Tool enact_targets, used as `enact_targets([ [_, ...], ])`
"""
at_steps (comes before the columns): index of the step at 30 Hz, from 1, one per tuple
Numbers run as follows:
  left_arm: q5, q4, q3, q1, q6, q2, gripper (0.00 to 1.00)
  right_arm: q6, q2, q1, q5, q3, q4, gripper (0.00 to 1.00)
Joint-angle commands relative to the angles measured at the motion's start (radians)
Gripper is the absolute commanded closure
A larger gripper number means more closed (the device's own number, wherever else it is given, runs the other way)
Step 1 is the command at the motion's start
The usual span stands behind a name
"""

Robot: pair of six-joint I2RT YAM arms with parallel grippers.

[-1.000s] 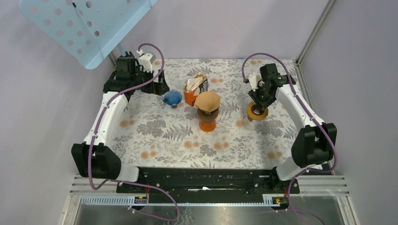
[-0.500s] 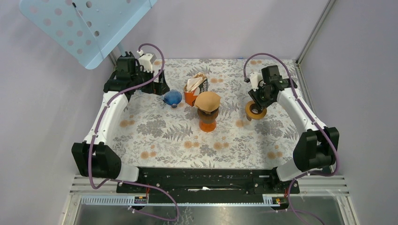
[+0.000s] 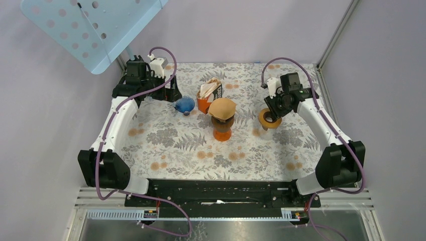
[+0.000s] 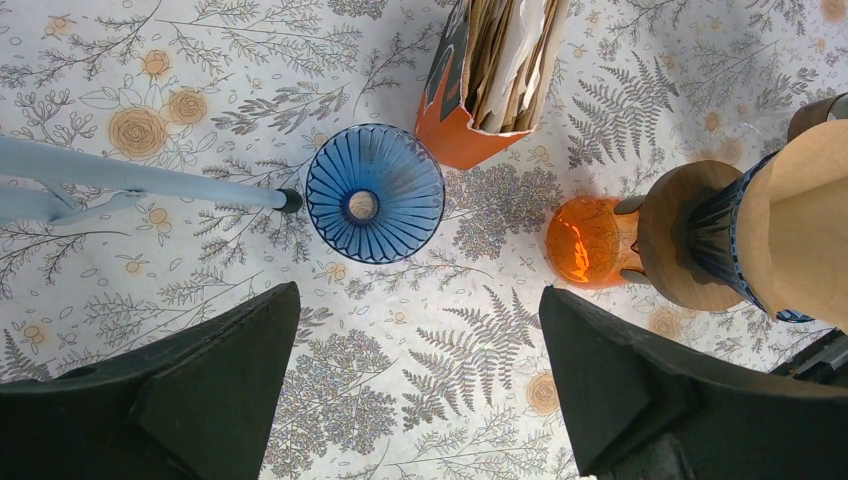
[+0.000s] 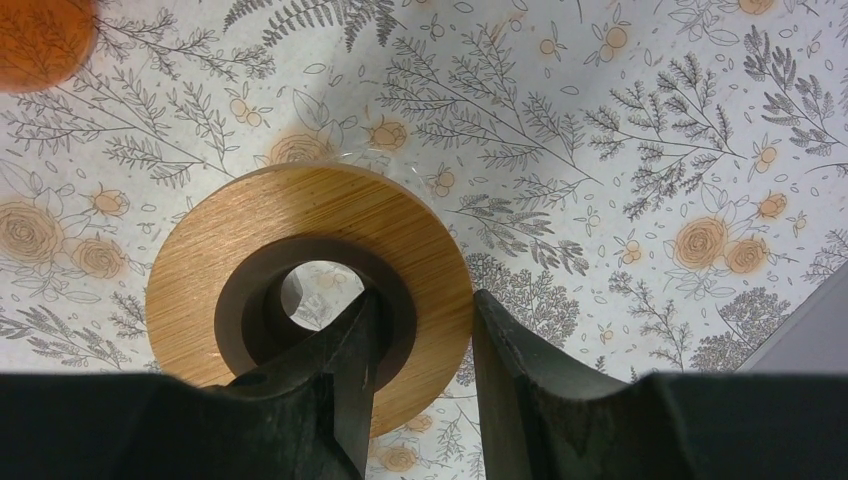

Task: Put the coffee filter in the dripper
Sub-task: Place the dripper holder onto the coffee server.

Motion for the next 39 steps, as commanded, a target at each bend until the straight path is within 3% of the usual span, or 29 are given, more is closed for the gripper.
enact_targets([
  [1, 0.021, 0.020, 0.039, 0.006, 0.005, 0.003, 0.01, 0.036, -0.029, 0.032, -0.011, -0.044, -0.026, 0.78],
  [11, 0.035, 0.020, 0.037, 0.006, -0.007, 0.015, 0.01, 0.071, -0.070, 0.097, -0.002, -0.051, -0.012, 0.76],
  [21, 0.022, 0.020, 0.031, 0.006, 0.008, 0.017, 0.01, -0.004, -0.095, 0.095, 0.114, -0.044, -0.036, 0.70],
  [30, 0.020, 0.020, 0.032, 0.006, 0.008, 0.025, 0.01, 0.041, -0.082, 0.095, 0.069, -0.048, -0.001, 0.58],
  [39, 0.009, 0.021, 0.020, 0.006, 0.018, 0.038, 0.01, 0.061, -0.060, 0.096, 0.065, -0.017, 0.006, 0.55],
])
